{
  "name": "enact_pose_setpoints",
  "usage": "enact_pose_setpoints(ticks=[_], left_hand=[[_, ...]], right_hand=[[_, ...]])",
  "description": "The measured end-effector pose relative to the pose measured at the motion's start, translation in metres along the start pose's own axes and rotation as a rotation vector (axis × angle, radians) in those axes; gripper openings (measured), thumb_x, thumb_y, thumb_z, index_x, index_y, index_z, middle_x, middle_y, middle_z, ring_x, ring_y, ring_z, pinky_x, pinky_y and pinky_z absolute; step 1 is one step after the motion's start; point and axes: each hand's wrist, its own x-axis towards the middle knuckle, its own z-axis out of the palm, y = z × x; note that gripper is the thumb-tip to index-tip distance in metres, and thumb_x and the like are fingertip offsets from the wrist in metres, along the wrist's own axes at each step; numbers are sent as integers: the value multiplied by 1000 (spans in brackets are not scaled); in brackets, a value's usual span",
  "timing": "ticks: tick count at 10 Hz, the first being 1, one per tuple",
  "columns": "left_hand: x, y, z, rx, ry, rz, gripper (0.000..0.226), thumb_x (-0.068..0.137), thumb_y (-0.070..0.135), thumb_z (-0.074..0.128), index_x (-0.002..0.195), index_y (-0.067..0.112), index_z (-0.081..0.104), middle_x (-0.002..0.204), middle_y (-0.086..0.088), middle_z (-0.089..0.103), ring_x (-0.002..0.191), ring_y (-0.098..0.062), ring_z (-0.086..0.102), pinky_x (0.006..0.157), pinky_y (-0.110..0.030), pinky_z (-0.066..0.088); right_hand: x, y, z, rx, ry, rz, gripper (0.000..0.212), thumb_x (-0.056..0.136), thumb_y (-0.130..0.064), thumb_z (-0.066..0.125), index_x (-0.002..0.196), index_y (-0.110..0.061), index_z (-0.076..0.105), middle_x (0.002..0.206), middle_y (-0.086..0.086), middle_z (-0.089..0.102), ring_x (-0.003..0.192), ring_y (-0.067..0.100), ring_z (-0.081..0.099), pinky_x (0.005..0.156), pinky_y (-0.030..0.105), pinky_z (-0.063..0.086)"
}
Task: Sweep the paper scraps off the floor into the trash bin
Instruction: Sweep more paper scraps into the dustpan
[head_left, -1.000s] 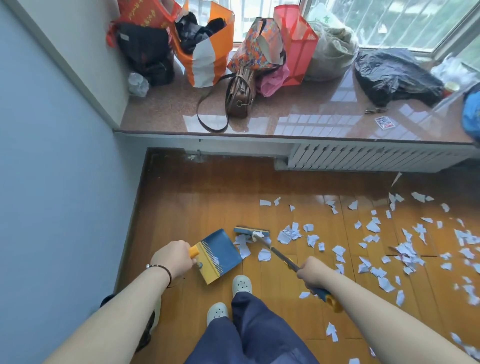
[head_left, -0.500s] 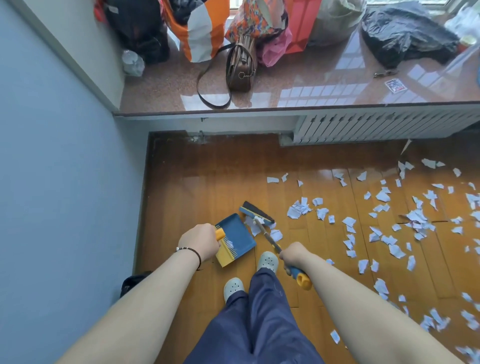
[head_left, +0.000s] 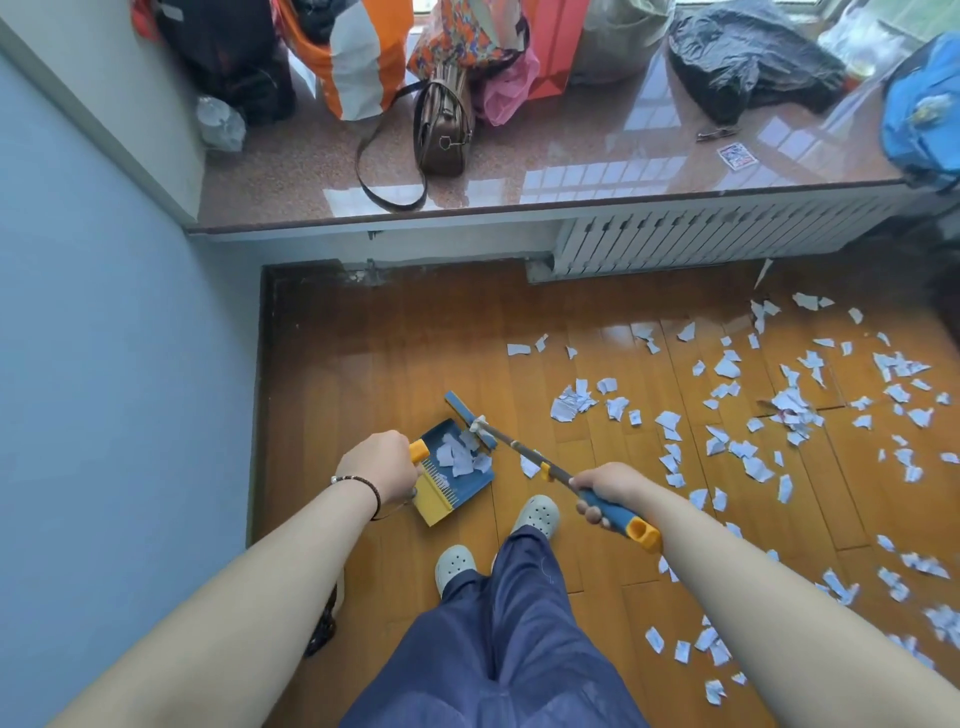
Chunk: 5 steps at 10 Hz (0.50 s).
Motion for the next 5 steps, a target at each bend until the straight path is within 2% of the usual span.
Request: enact_pose_setpoints(ticks=[1,3,4,5], left_hand=[[-5,-11,-1,6,-17,12,23,98,42,61,88,21,58,82,2,63,78,-18,65,77,-37,59],[-12,-15,0,72,-27,48,21,98,42,61,87,23,60,80,4,64,72,-15,65,71,-34,59],[-13,-10,5,86,-23,47,20,97,40,62,87,23,59,79,5,63,70,-13,63,65,-30,56],[-12,-3,10,96,-4,44,18,97,40,61,88,24,58,78,6,62,73,-16,65,69,-31,58]], right_hand=[[-5,5,-3,-10,38,-10,15,99,-21,49,105,-8,52,66,8,55,38,14,47,37,20,40],[5,22,5,-7,168,-20,12,96,-13,51,94,-1,53,68,14,54,43,20,48,38,21,41],[18,25,21,-27,232,-28,12,93,-12,55,94,-1,58,70,11,55,52,20,50,43,27,45],[29,30,42,-90,265,-31,22,93,-17,54,72,-13,50,69,0,47,57,11,42,50,22,39]])
